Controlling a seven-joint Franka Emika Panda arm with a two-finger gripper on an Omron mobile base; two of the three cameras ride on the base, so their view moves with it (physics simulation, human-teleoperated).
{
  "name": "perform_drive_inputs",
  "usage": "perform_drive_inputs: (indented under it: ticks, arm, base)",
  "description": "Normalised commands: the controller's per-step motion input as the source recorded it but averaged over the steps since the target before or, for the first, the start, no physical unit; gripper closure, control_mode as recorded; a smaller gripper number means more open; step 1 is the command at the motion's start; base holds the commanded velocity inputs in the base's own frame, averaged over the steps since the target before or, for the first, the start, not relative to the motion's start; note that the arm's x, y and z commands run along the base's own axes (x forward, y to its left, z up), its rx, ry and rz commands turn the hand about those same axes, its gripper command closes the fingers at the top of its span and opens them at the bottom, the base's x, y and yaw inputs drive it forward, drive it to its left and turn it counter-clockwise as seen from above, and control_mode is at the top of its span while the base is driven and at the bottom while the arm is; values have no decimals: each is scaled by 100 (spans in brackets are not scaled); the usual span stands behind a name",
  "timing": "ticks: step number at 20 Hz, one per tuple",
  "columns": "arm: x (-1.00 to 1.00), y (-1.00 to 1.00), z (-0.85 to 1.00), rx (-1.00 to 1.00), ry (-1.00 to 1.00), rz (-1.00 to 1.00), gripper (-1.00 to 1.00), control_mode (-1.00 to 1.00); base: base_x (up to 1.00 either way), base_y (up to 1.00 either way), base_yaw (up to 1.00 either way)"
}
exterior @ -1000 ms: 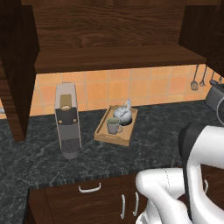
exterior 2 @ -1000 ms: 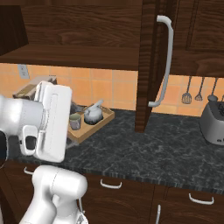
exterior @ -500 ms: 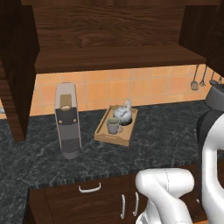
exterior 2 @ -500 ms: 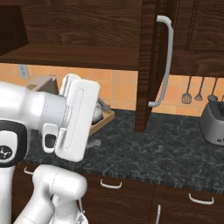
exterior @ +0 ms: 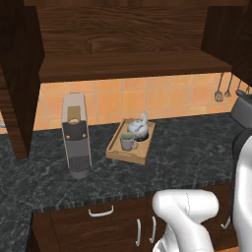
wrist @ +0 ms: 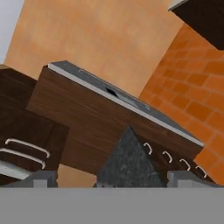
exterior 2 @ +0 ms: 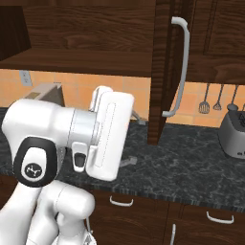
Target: Pick the kettle from the counter and place it on the tray. Then pick the mug from the cabinet and place it on the tray. Then close the cabinet doors.
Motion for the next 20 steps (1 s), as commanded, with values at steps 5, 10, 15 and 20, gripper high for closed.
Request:
perform_drive_inputs:
  ticks: [5,10,15,20]
  arm:
    - [10,-40,1,0,-3,-10,-100,-100]
    - [25,-36,0,0,-8,0,-100,-100]
    - [23,-26,3,0,-16,0,-100,-100]
    - [8,-9,0,0,-14,0,-100,-100]
  base:
    - [0,0,0]
    - [0,0,0]
    - [0,0,0]
    - [0,0,0]
